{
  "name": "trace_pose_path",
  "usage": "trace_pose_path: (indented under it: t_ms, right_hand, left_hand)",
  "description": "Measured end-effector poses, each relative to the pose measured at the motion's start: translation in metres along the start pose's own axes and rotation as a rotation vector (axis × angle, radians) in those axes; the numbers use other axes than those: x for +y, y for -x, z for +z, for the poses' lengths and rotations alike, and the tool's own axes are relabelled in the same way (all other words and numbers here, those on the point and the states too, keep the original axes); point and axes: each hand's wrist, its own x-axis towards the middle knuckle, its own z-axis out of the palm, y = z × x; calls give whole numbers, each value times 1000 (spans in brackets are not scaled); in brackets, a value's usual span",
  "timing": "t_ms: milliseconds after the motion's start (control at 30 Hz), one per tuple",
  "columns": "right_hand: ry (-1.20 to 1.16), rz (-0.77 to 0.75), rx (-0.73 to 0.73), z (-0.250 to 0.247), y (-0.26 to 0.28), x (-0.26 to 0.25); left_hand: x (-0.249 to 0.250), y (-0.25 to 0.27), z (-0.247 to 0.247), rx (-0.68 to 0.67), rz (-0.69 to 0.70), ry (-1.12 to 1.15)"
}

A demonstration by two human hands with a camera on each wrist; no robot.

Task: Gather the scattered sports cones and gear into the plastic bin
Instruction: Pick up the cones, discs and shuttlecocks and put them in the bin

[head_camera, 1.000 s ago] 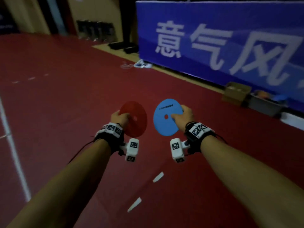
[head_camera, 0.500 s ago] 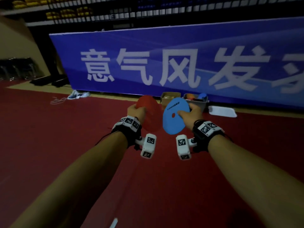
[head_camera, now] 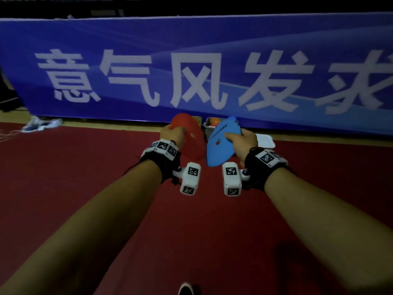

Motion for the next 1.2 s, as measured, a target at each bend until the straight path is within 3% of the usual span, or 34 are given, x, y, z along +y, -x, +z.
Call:
trace_pose_path:
  t_ms: [267,467,733,867,1033,1200]
  right_hand:
    - [120,-9,144,30,-232,-11]
    - [178,46,199,21,-378,7]
    - [108,93,144,17,-611,57]
    - [106,142,11,26,-741,55]
    - [183,155,-59,50,-869,63]
    - [395,186,-112,79,-996,122]
  left_hand:
    - [32,-228,119,-185,-21,-106]
    - [35,-348,217,-324,-18,-187]
    - [15,-501,363,-290,-10,-282]
    - [-12,-636,432,-173,-20,-330]
    - [40,-688,475,-150,-50,-284]
    - [1,-813,531,-141,-90,-339]
